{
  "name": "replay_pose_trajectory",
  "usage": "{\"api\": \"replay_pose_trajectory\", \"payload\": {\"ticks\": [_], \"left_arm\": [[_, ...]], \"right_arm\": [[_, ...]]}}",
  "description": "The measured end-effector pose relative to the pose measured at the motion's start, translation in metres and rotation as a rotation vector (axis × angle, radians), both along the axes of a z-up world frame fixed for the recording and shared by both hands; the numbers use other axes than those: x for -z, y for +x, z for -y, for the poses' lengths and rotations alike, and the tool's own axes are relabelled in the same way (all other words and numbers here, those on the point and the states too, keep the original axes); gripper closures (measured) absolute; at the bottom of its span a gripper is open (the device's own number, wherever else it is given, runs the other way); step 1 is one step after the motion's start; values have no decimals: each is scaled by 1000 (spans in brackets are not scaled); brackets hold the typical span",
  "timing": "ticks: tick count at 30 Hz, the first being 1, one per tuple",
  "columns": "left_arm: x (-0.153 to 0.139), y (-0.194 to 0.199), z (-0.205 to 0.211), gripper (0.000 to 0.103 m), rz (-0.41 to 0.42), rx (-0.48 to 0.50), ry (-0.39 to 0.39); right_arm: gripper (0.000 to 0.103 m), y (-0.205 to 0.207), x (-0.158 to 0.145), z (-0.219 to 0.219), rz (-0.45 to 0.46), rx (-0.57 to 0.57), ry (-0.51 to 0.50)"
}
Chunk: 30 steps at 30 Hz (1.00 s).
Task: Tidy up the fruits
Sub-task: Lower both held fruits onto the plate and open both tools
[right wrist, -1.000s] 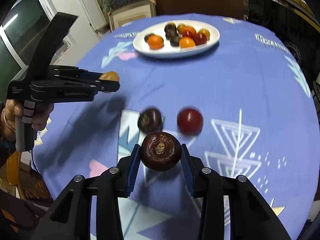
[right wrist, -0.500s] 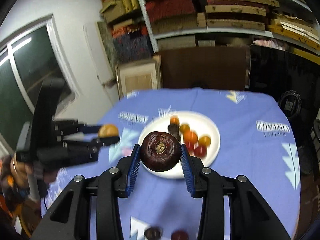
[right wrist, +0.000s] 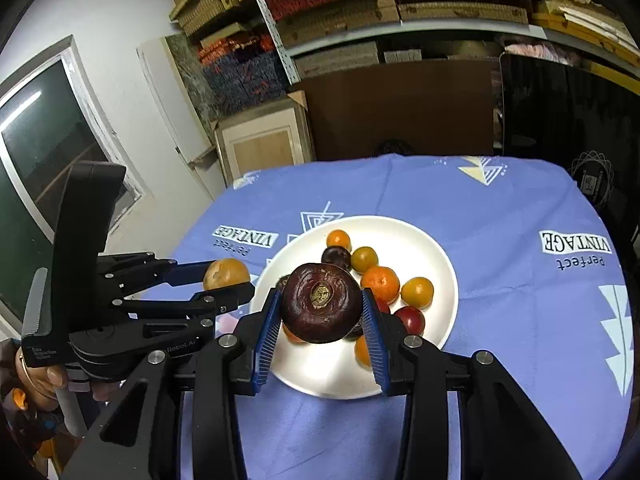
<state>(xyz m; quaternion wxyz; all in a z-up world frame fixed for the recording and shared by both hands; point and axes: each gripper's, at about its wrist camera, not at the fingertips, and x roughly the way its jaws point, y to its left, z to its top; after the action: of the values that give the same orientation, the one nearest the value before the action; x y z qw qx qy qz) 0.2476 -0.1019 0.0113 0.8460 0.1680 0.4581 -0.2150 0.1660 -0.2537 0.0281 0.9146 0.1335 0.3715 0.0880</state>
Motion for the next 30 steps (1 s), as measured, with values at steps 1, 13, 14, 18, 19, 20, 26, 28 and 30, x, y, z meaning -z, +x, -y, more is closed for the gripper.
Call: {"api": "replay_pose_trajectory", "payload": {"ticks": [1, 13, 14, 18, 19, 20, 26, 28, 30], "left_arm": [[5, 4, 1, 61, -7, -2, 3], [37, 42, 9, 61, -32, -21, 26], [39, 44, 10, 61, -30, -21, 32], [48, 50, 14, 60, -18, -21, 61], [50, 51, 15, 60, -12, -24, 68], [50, 52, 15, 60, -5, -25, 71], [52, 57, 15, 32, 69, -67, 126], [51, 61, 10, 27, 70, -86, 124], [48, 61, 6, 25, 72, -97, 114]], "right_arm": [[63, 3, 4, 0, -8, -1, -4], [63, 40, 39, -10, -70, -16, -36], [63, 42, 40, -11, -73, -18, -39], [63, 53, 47, -14, -89, -20, -62], [62, 57, 50, -15, -96, -21, -72], [62, 61, 53, -16, -101, -19, -81], [55, 78, 67, -21, -134, -13, -128], [41, 78, 67, -21, -124, 15, -157], [40, 75, 63, -19, -109, 11, -149]]}}
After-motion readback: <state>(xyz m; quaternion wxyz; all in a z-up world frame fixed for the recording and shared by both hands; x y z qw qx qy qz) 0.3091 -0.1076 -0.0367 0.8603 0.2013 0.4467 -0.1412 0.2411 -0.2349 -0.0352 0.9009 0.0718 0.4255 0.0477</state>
